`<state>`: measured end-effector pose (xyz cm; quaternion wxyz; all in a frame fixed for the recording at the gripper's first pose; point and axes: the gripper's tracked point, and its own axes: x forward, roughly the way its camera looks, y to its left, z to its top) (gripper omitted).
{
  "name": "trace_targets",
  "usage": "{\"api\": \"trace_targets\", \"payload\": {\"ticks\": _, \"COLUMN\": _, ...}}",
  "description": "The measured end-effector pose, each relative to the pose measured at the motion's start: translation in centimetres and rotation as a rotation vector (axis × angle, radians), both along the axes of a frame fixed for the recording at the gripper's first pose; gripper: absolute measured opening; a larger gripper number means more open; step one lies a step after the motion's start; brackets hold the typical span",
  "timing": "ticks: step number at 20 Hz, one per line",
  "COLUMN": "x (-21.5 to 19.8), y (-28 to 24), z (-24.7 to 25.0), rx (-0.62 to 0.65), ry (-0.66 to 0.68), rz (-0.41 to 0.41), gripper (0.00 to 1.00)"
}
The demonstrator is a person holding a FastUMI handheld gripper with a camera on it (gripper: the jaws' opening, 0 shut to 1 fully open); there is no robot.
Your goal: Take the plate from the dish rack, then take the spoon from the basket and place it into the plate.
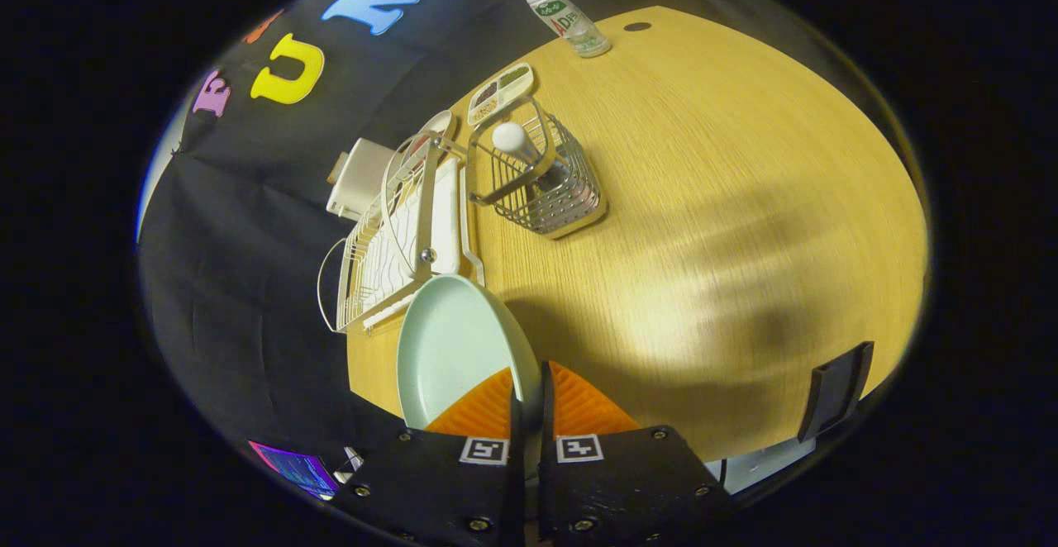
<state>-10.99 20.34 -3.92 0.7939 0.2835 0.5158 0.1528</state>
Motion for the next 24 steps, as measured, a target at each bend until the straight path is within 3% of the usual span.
{"api": "trace_targets", "payload": {"ticks": 4, "x": 1.2, "y": -0.4, "z": -1.8, "rx": -0.05, "ry": -0.019, "rz": -0.041, "gripper": 0.07}}
{"api": "trace_targets", "payload": {"ticks": 9, "x": 1.2, "y": 0.1, "z": -3.0, "rx": -0.067, "ry": 0.003, "rz": -0.023, "gripper": 0.07}}
{"api": "trace_targets", "payload": {"ticks": 11, "x": 1.4, "y": 0.0, "z": -2.3, "rx": -0.072, "ry": -0.032, "rz": -0.047, "gripper": 0.13}}
{"api": "trace_targets", "payload": {"ticks": 12, "x": 2.0, "y": -0.5, "z": -2.4, "rx": -0.116, "ry": -0.067, "rz": -0.065, "gripper": 0.24}}
{"api": "trace_targets", "payload": {"ticks": 13, "x": 2.2, "y": -0.8, "z": -1.5, "rx": -0.131, "ry": -0.12, "rz": -0.052, "gripper": 0.24}}
{"api": "trace_targets", "payload": {"ticks": 14, "x": 2.3, "y": -1.0, "z": -0.7, "rx": -0.159, "ry": -0.176, "rz": -0.038, "gripper": 0.43}}
{"api": "trace_targets", "payload": {"ticks": 16, "x": 2.2, "y": -2.0, "z": 1.2, "rx": -0.23, "ry": -0.292, "rz": -0.019, "gripper": 0.97}}
{"api": "trace_targets", "payload": {"ticks": 24, "x": 4.4, "y": -6.0, "z": 10.3, "rx": -0.377, "ry": -0.907, "rz": -0.045, "gripper": 0.94}}
